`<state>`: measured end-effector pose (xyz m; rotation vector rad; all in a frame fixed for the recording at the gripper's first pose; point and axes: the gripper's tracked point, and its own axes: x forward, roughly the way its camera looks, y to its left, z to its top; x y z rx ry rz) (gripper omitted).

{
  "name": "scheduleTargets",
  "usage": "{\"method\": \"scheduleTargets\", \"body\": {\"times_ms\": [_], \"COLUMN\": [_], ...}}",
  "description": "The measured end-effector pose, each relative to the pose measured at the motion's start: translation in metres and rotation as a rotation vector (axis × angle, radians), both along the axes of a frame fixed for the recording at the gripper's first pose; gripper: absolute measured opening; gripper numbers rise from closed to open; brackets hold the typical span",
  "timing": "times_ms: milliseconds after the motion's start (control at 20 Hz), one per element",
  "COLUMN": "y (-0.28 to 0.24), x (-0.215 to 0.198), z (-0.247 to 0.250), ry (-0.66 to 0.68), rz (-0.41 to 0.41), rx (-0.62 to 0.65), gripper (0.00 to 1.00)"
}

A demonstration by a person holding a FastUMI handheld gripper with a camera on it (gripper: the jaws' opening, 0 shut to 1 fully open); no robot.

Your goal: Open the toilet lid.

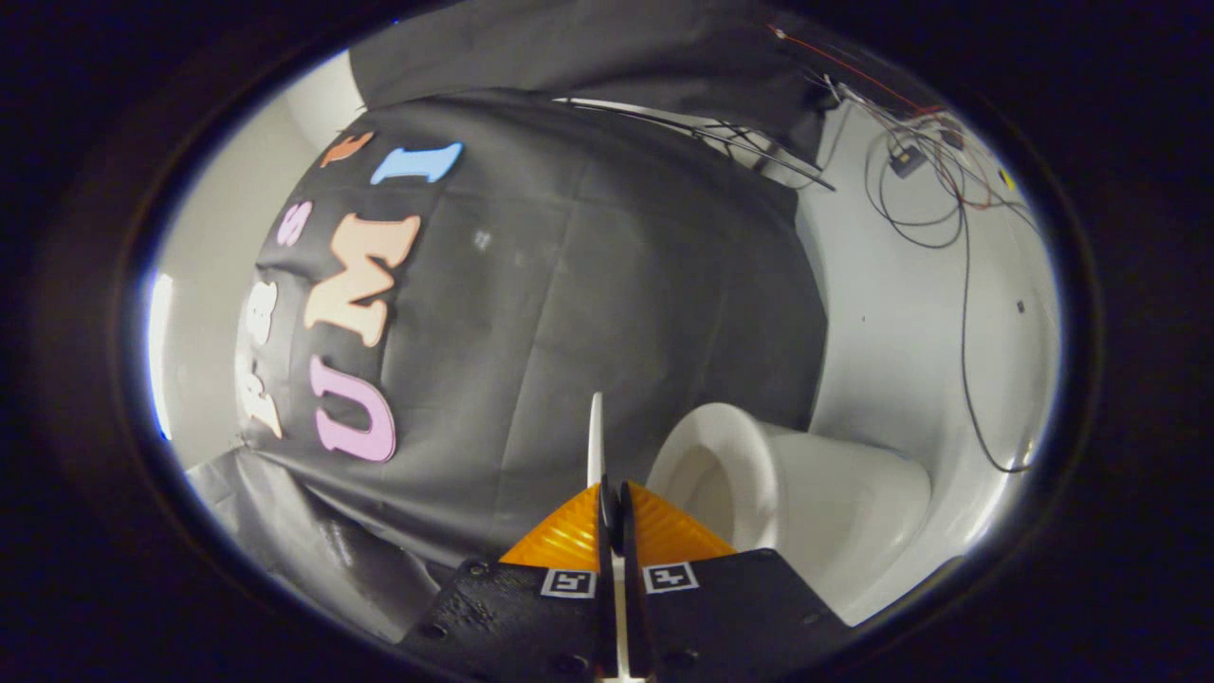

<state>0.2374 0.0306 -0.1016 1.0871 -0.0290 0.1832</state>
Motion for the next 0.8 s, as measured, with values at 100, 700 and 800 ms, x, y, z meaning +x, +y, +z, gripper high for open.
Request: {"method": "scheduleTargets", "body": {"times_ms": [100,700,800], "y": [0.022,0.157,0.176], "x": [-0.007,-0.033,-0.037], "z": [0.029,0.137,0.142], "ry": [-0.033,-0.038,-0.034], "rz": [-0.003,0.035,0.054], "rx": [-0.060,-0.461,-0.533], "gripper": [0.04,0.09,0.09]}}
